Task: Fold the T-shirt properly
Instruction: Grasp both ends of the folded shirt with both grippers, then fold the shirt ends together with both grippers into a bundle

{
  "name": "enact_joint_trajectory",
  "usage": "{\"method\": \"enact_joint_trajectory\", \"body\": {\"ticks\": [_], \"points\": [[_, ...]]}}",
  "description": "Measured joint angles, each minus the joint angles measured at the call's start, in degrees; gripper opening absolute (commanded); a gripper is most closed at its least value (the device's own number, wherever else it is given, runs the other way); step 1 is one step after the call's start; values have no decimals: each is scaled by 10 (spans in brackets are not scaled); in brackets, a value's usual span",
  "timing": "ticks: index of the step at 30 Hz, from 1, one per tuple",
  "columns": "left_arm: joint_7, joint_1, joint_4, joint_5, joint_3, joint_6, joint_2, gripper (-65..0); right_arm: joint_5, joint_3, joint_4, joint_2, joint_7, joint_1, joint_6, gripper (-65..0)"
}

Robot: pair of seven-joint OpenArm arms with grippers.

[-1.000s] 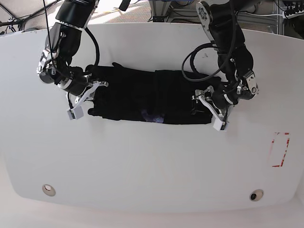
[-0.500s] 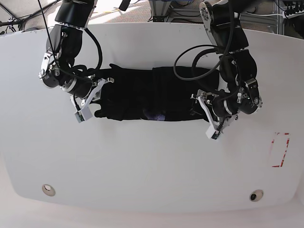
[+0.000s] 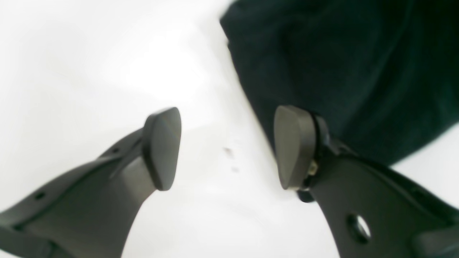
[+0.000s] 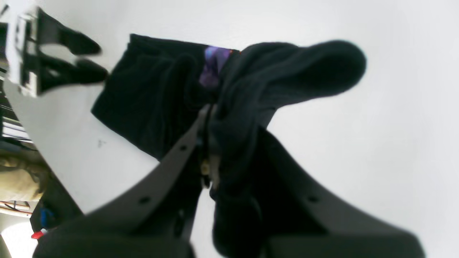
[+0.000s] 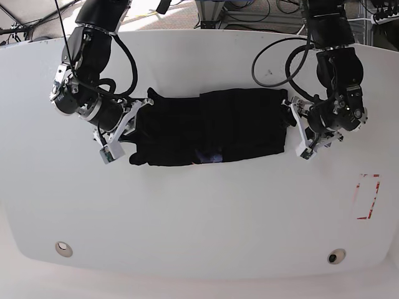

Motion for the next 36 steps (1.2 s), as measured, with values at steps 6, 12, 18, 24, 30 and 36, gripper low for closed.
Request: {"method": "enact_joint_trajectory", "body": {"ticks": [6, 12, 18, 24, 30, 36], "points": [[-35, 26, -2, -2, 3, 0, 3, -265, 12, -21, 5, 3, 0, 0, 0, -650], [-77, 10, -63, -9, 2, -1, 26, -265, 11, -79, 19, -2, 0, -3, 0, -650], [-90, -9, -107, -27, 3, -2, 32, -265, 8, -124, 21, -27, -1, 1, -1, -650], [-93, -7, -103, -20, 2, -2, 42, -265, 9, -156, 21, -59, 2, 26, -2, -650], [-92, -7, -99, -19, 3, -2, 51, -265, -94, -200, 19, -90, 3, 66, -3, -650], [-91, -7, -101, -21, 3, -2, 51, -265, -158, -277, -28, -108, 58, 80, -1, -650]]}}
